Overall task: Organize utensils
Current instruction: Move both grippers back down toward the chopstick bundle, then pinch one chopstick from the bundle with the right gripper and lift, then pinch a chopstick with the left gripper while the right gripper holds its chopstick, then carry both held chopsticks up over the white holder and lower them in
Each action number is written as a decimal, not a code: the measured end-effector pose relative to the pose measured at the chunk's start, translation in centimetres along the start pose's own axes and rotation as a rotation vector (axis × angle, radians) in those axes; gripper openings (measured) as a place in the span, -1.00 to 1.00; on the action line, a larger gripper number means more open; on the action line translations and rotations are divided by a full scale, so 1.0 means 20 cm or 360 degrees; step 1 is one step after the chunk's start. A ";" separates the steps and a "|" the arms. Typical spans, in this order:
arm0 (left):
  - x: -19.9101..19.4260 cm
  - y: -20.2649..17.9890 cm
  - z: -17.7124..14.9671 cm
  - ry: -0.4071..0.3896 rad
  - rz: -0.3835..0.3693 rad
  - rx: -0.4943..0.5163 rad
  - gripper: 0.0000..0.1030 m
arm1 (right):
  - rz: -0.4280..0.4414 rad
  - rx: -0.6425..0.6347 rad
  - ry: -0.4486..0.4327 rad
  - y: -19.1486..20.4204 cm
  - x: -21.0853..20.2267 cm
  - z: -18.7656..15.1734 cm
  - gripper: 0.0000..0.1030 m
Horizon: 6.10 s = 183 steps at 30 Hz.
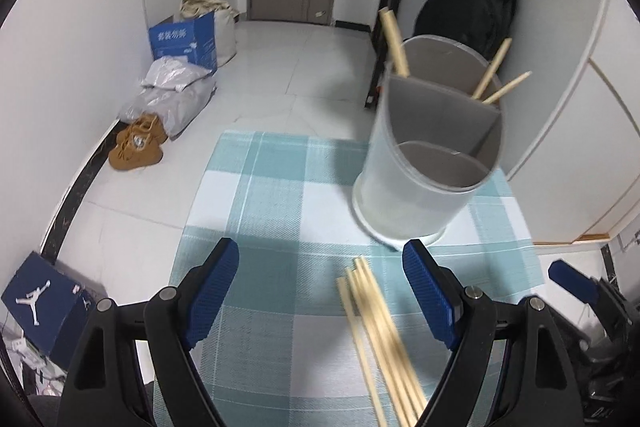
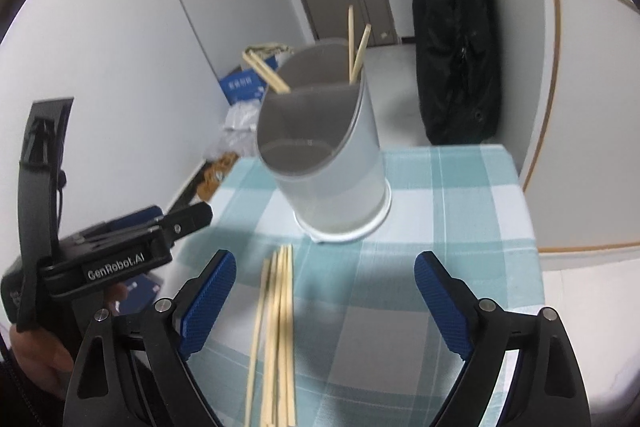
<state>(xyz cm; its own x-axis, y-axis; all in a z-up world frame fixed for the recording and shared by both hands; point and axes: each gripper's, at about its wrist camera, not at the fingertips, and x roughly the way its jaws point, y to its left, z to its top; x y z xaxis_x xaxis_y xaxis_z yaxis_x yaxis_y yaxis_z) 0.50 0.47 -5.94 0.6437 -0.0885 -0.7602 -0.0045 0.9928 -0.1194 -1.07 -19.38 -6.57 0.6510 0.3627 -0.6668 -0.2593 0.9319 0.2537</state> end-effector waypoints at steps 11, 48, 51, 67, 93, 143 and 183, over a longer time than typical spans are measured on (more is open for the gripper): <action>0.14 0.18 0.02 0.0171 0.0039 -0.0167 0.57 | 0.0007 -0.0040 0.0286 0.03 0.26 -0.06 0.07; 0.21 0.51 0.06 0.0341 0.0034 -0.0568 0.57 | -0.0200 -0.0592 0.0706 0.32 0.68 -0.04 -0.68; 0.21 0.52 0.05 0.0343 0.0069 -0.0549 0.57 | -0.0204 -0.0590 0.0691 0.33 0.72 -0.02 -0.68; 0.24 0.61 0.01 0.0376 0.0128 -0.0570 0.57 | -0.0258 -0.0684 0.0629 0.49 0.85 0.03 -0.91; 0.29 0.10 -0.22 0.0581 -0.0088 0.0086 0.56 | 0.0003 0.0032 -0.0059 0.04 0.02 0.16 -0.94; 0.46 -0.12 -0.08 0.0569 0.0221 0.0296 -0.92 | 0.0056 0.0360 -0.0138 -0.35 -0.14 0.14 -0.94; -0.29 -0.18 0.08 -0.0192 -0.0135 0.0129 -0.96 | 0.0059 0.0005 -0.0435 0.02 -0.35 0.10 -0.94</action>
<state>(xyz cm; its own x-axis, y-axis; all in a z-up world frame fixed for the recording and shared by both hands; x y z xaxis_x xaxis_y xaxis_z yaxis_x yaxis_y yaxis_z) -2.08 -2.50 -0.03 0.7263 -0.1666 -0.6669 0.1122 0.9859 -0.1240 -4.37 -21.49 -0.30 0.8094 0.3850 -0.4434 -0.2847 0.9177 0.2771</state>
